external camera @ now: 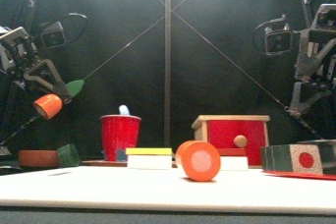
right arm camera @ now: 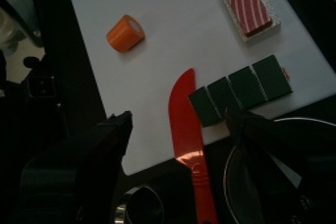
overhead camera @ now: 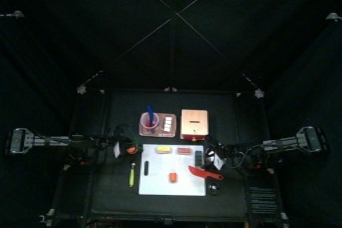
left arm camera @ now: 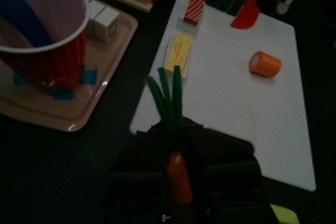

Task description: Move the carrot top into the soy sauce container

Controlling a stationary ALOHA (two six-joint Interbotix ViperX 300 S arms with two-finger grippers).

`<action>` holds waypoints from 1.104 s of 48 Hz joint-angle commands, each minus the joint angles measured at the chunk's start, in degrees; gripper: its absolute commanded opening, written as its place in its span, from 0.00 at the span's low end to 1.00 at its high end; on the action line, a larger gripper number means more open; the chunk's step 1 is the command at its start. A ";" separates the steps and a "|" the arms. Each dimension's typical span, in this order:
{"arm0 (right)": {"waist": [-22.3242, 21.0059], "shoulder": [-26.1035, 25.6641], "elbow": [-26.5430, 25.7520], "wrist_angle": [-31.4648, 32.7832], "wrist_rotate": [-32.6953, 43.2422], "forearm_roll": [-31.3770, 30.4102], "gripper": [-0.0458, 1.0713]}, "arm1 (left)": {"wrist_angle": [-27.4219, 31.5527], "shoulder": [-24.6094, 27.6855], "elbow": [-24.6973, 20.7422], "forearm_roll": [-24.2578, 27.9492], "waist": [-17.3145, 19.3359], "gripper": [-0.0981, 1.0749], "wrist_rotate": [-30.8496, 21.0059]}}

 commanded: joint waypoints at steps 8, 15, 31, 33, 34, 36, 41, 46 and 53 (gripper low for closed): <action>-0.09 -0.18 -0.62 -0.44 -0.18 -0.09 0.97 | -15.29 0.26 1.93 -3.43 4.75 0.43 5.45; -0.79 -0.18 -0.79 -0.35 -0.18 -0.35 0.97 | -23.64 0.44 5.10 -9.32 6.94 0.42 13.62; -1.05 -0.18 -1.67 -0.26 -0.09 0.00 0.97 | -30.06 2.20 8.44 -28.83 7.12 0.42 45.88; -1.05 -0.09 -1.76 -0.18 -0.09 0.00 0.97 | -30.15 3.08 8.61 -31.29 6.94 0.42 47.99; -1.05 -0.18 -1.67 -0.26 -0.09 0.09 0.97 | -30.23 3.52 8.61 -32.34 6.77 0.42 48.69; -1.05 -0.18 -1.76 -0.18 -0.09 0.09 0.97 | -30.41 4.66 8.70 -34.37 6.15 0.43 49.83; -1.05 -0.09 -1.76 -0.18 -0.09 0.18 0.97 | -31.64 8.00 8.61 -37.27 3.60 0.42 51.42; -1.23 0.00 -1.76 -0.18 -0.09 -0.09 0.97 | -33.93 12.39 8.26 -37.97 2.20 0.42 51.77; -1.67 0.00 -1.67 -0.18 -0.09 0.09 0.97 | -35.68 19.34 7.38 -38.06 1.58 0.42 51.77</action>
